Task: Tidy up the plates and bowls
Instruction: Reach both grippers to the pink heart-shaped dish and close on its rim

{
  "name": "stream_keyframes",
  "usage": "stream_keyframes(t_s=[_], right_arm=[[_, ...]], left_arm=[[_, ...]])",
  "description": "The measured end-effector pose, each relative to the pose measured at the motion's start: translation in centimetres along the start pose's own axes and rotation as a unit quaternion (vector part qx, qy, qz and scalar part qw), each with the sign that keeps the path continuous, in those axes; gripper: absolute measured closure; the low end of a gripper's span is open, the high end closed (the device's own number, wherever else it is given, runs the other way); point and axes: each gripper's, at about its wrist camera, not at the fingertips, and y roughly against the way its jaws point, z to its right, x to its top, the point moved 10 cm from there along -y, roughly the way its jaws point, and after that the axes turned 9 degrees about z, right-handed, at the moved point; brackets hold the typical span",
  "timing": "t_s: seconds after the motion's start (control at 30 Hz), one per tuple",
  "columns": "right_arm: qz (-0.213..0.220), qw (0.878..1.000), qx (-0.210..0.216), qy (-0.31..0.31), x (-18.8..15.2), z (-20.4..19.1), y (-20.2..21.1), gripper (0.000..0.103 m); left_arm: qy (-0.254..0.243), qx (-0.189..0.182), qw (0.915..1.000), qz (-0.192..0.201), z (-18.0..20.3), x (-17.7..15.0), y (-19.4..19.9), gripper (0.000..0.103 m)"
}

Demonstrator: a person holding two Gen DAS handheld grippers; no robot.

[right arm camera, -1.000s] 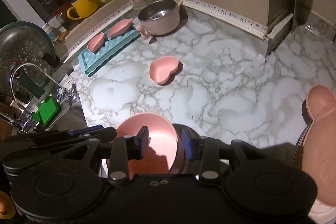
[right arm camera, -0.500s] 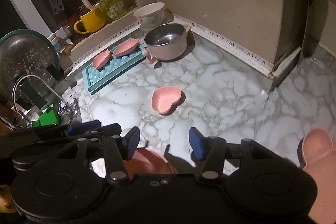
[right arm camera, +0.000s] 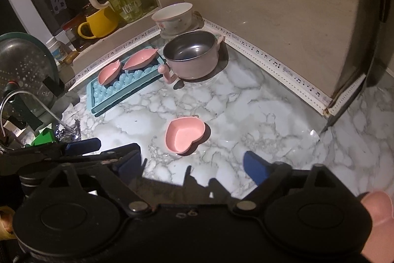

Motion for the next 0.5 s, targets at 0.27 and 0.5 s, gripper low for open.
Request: stream_keyframes(t_s=[0.27,0.5], right_arm=[[-0.015,1.000,-0.002,-0.007,1.1,1.5,-3.9,0.008],[-0.049,0.998,-0.007,-0.034,1.0,3.3,-7.9,0.009]], left_arm=[[0.008,0.019,0.9997,-0.017,-0.8,0.3,-3.8,0.027],[0.018,0.019,0.9986,-0.046,-1.0,-0.2,-6.7,0.027]])
